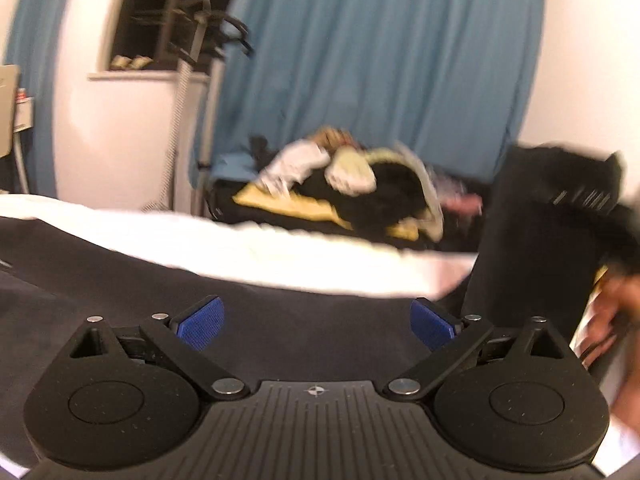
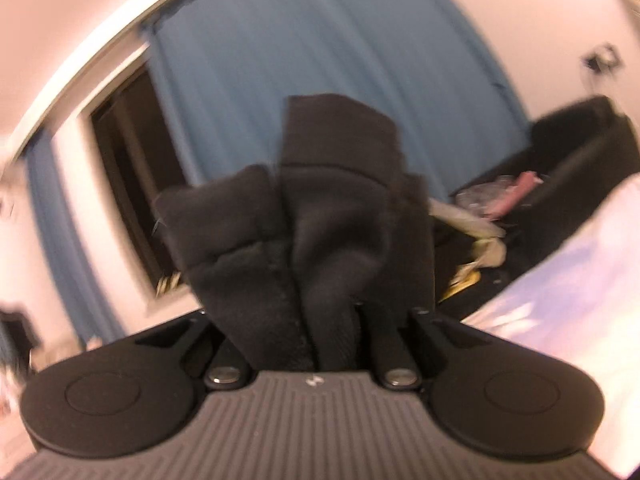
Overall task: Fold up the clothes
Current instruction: 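Lower the folded sweatpants onto the bed and open both grippers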
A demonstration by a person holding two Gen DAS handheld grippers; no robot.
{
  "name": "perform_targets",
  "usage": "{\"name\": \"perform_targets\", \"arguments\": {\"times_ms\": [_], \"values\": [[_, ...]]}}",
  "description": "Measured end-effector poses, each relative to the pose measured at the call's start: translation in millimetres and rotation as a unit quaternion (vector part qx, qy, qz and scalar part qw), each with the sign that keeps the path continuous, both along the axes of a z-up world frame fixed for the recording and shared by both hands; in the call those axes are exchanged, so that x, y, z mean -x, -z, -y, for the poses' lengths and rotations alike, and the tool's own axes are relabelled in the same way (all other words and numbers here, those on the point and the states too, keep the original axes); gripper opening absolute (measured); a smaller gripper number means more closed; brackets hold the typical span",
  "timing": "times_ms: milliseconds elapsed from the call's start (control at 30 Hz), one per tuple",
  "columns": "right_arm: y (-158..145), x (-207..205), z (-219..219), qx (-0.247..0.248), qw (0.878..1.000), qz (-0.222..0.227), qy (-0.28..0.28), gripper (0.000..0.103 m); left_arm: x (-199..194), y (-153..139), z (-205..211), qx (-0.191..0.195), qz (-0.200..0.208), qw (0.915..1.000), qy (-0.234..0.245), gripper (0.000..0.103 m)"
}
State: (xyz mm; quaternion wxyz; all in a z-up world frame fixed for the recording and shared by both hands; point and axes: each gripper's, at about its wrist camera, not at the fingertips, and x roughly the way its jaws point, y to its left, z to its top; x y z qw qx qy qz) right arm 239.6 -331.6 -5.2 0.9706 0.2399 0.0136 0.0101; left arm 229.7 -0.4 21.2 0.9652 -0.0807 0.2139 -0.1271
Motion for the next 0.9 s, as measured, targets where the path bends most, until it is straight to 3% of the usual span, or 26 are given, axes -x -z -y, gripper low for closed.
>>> {"name": "perform_targets", "arguments": {"times_ms": [200, 333, 433, 467, 533, 600, 733, 900], "values": [[20.2, -14.4, -134.3, 0.111, 0.990, -0.035, -0.081, 0.010, 26.3, -15.2, -70.7, 0.086, 0.046, 0.9918, -0.083, 0.100], [68.7, -16.0, -222.0, 0.186, 0.969, -0.098, -0.132, 0.010, 19.2, -2.2, -106.5, 0.116, 0.027, 0.9882, -0.095, 0.100], [104.6, -19.5, -251.5, 0.218, 0.955, -0.140, -0.143, 0.013, 14.0, 12.4, -122.0, 0.120, 0.013, 0.9892, -0.084, 0.100], [108.3, -19.0, -254.0, 0.225, 0.953, -0.145, -0.145, 0.016, 12.1, 15.2, -125.2, 0.130, 0.007, 0.9883, -0.080, 0.100], [100.2, -22.0, -254.3, 0.220, 0.949, -0.148, -0.167, 0.031, 7.8, 19.8, -130.7, 0.153, -0.006, 0.9855, -0.073, 0.100], [89.3, -18.0, -254.9, 0.219, 0.941, -0.150, -0.210, 0.071, 4.4, 23.7, -134.6, 0.175, -0.018, 0.9824, -0.063, 0.100], [64.2, 12.9, -247.9, 0.243, 0.919, -0.150, -0.271, 0.079, 8.0, 26.1, -128.9, 0.191, -0.023, 0.9811, -0.020, 0.099], [32.2, 79.2, -200.2, 0.174, 0.932, -0.143, -0.284, 0.086, 20.4, 23.3, -103.2, 0.167, -0.030, 0.9851, 0.026, 0.099]]}}
